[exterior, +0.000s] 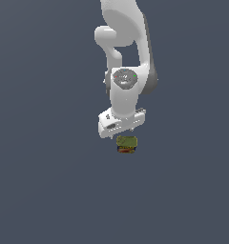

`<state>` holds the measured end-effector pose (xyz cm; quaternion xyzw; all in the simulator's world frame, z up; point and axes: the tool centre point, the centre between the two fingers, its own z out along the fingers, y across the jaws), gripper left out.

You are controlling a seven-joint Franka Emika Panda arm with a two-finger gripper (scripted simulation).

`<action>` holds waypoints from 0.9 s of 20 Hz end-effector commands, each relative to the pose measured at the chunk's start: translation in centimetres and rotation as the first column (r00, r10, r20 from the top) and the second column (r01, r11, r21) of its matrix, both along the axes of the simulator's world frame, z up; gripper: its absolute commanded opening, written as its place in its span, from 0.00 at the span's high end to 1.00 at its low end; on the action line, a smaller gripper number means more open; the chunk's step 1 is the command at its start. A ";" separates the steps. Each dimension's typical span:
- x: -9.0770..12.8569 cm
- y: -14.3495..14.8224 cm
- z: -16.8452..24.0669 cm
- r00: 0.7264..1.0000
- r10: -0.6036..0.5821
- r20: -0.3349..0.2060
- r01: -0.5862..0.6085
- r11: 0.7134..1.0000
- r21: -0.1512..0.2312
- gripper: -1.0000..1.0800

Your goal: Pick up the object and move it to a goal position.

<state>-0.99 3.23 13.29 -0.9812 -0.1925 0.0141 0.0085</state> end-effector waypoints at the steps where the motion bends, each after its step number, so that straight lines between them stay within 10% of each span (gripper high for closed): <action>1: 0.1 0.2 -0.2 0.997 0.075 0.002 -0.075 0.997 0.000 0.04; 9: 0.4 0.7 -0.8 0.952 0.306 0.008 -0.306 0.952 0.000 0.04; 18: 0.7 1.3 -1.4 0.839 0.544 0.015 -0.544 0.839 -0.001 0.04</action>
